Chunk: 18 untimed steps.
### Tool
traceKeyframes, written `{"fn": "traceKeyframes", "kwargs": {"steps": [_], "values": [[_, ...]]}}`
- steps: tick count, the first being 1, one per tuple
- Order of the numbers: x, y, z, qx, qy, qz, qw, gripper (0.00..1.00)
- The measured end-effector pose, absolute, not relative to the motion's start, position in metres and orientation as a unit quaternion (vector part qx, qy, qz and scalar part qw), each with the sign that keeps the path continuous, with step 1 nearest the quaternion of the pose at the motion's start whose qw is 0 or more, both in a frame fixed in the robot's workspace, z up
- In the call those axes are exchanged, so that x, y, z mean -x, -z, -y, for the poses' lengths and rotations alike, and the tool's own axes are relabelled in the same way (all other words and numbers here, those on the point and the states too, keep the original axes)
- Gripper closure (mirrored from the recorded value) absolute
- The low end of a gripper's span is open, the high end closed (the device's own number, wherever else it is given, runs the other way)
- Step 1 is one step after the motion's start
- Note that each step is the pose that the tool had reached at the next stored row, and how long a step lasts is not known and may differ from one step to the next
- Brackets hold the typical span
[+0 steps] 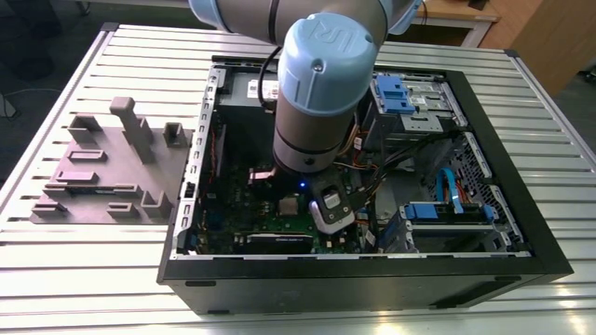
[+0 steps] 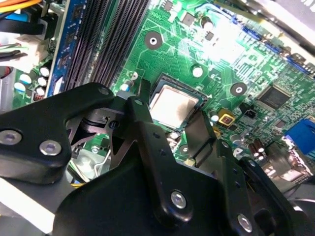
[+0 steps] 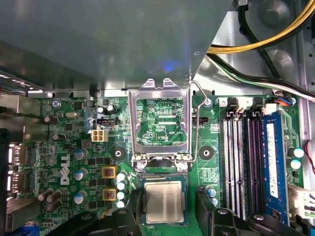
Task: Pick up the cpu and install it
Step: 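Place the cpu into insertion slot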
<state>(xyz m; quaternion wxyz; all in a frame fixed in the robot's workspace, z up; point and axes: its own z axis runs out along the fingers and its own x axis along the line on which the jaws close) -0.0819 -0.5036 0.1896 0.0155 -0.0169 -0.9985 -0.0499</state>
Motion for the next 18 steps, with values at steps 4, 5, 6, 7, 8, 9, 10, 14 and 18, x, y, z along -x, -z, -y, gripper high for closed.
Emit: {"fn": "traceKeyframes", "kwargs": {"steps": [4,5,6,7,8,9,10,14,18], "values": [[0.0819,-0.1877,0.5039,0.016,0.05,0.999,0.016,0.46],[0.0819,-0.1876,0.504,0.016,0.05,0.999,0.016,0.46],[0.0819,-0.1875,0.504,0.016,0.05,0.999,0.016,0.52],[0.0819,-0.1874,0.5039,0.016,0.05,0.999,0.016,0.54],[0.0819,-0.1872,0.5039,0.016,0.05,0.999,0.016,0.54],[0.0818,-0.1872,0.5039,0.016,0.05,0.999,0.015,0.54],[0.0818,-0.1877,0.5039,0.016,0.05,0.998,0.015,0.54],[0.0818,-0.1917,0.5039,0.016,0.05,0.998,0.016,0.54],[0.0819,-0.1921,0.5039,0.016,0.05,0.998,0.016,0.54]]}}
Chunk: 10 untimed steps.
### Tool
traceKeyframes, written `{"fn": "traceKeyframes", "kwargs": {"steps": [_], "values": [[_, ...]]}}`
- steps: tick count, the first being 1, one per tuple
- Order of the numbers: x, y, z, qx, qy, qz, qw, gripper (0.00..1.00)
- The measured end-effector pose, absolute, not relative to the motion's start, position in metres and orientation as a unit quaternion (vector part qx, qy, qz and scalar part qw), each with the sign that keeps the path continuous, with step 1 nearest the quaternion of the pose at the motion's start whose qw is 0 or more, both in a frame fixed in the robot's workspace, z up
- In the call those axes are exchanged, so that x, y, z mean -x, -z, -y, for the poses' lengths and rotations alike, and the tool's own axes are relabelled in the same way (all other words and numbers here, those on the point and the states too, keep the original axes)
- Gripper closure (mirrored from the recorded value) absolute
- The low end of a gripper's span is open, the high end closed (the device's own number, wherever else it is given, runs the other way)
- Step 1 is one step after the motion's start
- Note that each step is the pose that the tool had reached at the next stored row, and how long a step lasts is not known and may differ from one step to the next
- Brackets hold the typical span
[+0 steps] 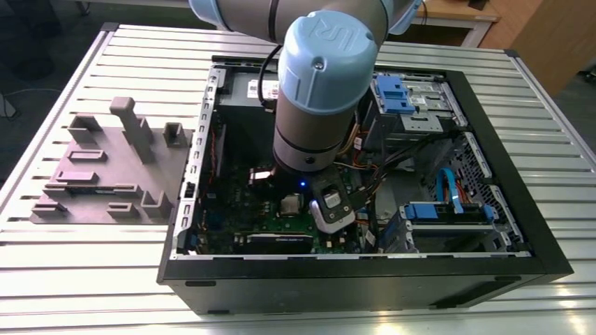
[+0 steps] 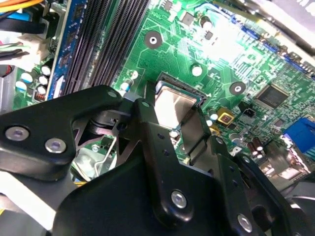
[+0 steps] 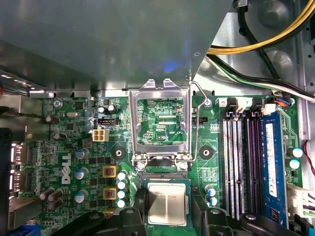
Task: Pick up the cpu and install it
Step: 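Place the cpu into insertion slot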
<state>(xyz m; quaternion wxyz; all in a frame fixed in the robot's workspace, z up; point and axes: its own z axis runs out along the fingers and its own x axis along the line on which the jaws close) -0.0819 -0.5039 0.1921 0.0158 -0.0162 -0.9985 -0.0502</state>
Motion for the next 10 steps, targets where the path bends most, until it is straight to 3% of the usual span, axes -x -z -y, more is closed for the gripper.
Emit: {"fn": "traceKeyframes", "kwargs": {"steps": [10], "values": [[0.0837,-0.1922,0.5039,0.016,0.051,0.998,0.016,0.54]]}}
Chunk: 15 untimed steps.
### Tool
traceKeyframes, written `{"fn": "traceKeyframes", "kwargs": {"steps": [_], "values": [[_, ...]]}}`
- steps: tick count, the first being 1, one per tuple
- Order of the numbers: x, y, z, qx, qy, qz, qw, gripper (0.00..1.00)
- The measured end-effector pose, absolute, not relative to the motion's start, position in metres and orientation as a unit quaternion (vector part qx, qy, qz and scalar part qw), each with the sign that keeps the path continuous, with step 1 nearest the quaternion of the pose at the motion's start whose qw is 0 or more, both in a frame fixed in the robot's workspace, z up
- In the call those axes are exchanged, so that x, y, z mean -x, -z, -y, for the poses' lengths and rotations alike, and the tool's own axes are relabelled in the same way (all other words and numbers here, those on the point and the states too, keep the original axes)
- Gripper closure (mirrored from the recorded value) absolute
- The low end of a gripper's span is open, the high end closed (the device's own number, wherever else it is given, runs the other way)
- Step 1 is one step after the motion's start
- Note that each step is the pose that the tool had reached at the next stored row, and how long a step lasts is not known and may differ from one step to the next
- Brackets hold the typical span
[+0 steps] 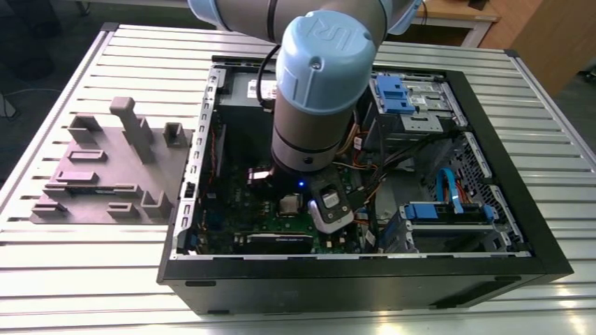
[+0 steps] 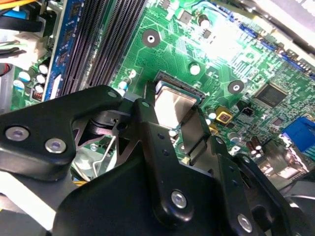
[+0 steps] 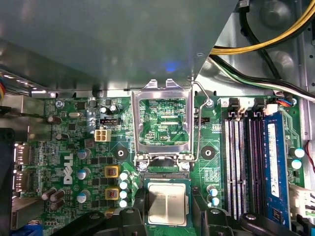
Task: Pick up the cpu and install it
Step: 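Place the cpu into insertion slot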
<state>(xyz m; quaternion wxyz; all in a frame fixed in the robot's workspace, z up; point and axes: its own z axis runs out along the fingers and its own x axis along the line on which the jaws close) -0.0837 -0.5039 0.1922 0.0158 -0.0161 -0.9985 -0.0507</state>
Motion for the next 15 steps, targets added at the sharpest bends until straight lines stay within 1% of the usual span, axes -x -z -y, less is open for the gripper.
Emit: {"fn": "traceKeyframes", "kwargs": {"steps": [6,7,11,15], "values": [[0.0843,-0.1922,0.5039,0.016,0.051,0.998,0.016,0.54],[0.0843,-0.1922,0.504,0.016,0.051,0.998,0.017,0.54],[0.0831,-0.1922,0.504,0.017,0.051,0.998,0.028,0.54],[0.0804,-0.1915,0.5048,0.017,0.051,0.998,0.029,0.54]]}}
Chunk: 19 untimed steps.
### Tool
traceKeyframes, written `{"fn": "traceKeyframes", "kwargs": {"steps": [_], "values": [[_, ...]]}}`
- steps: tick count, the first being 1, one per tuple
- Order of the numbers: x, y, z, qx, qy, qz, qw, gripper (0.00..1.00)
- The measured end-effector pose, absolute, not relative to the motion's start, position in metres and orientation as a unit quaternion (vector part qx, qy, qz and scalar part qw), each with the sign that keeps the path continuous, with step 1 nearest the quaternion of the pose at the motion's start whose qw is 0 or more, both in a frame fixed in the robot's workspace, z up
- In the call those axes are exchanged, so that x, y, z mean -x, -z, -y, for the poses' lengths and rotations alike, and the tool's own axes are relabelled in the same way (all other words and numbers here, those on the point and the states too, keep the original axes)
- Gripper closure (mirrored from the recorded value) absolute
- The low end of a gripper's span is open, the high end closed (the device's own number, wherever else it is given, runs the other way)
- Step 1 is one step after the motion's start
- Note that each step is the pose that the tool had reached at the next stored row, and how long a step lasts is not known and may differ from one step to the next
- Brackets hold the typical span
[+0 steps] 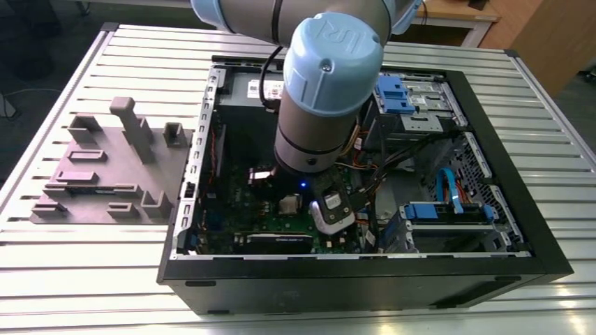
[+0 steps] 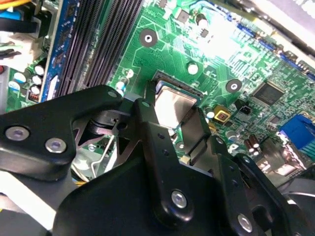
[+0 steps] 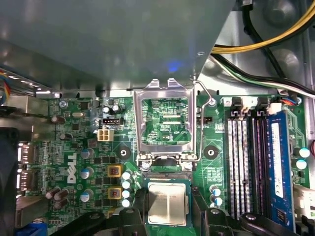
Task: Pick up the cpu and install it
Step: 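Place the cpu into insertion slot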
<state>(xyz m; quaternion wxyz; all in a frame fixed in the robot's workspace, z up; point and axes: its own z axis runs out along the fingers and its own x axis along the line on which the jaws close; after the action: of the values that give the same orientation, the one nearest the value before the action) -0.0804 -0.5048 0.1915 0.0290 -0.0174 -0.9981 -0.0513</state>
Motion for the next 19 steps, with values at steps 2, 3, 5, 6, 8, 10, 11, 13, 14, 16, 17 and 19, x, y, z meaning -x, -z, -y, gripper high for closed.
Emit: {"fn": "traceKeyframes", "kwargs": {"steps": [2,3,5,6,8,10,11,13,14,16,17,19], "values": [[0.0804,-0.1907,0.5048,0.019,0.051,0.998,0.029,0.54],[0.0804,-0.1902,0.5049,0.021,0.051,0.998,0.029,0.54],[0.0804,-0.1893,0.5049,0.023,0.051,0.998,0.029,0.54],[0.0804,-0.1888,0.5049,0.024,0.051,0.998,0.029,0.54],[0.0804,-0.1882,0.5049,0.024,0.051,0.998,0.029,0.54],[0.0805,-0.1876,0.5049,0.024,0.051,0.998,0.029,0.54],[0.0805,-0.1874,0.5049,0.024,0.051,0.998,0.029,0.54],[0.0804,-0.1873,0.5049,0.024,0.051,0.998,0.031,0.54],[0.0804,-0.1872,0.5049,0.024,0.051,0.998,0.033,0.54],[0.0805,-0.1873,0.5049,0.024,0.052,0.998,0.033,0.54],[0.0805,-0.1873,0.5049,0.024,0.051,0.998,0.033,0.54],[0.0805,-0.1872,0.5049,0.024,0.051,0.998,0.033,0.54]]}}
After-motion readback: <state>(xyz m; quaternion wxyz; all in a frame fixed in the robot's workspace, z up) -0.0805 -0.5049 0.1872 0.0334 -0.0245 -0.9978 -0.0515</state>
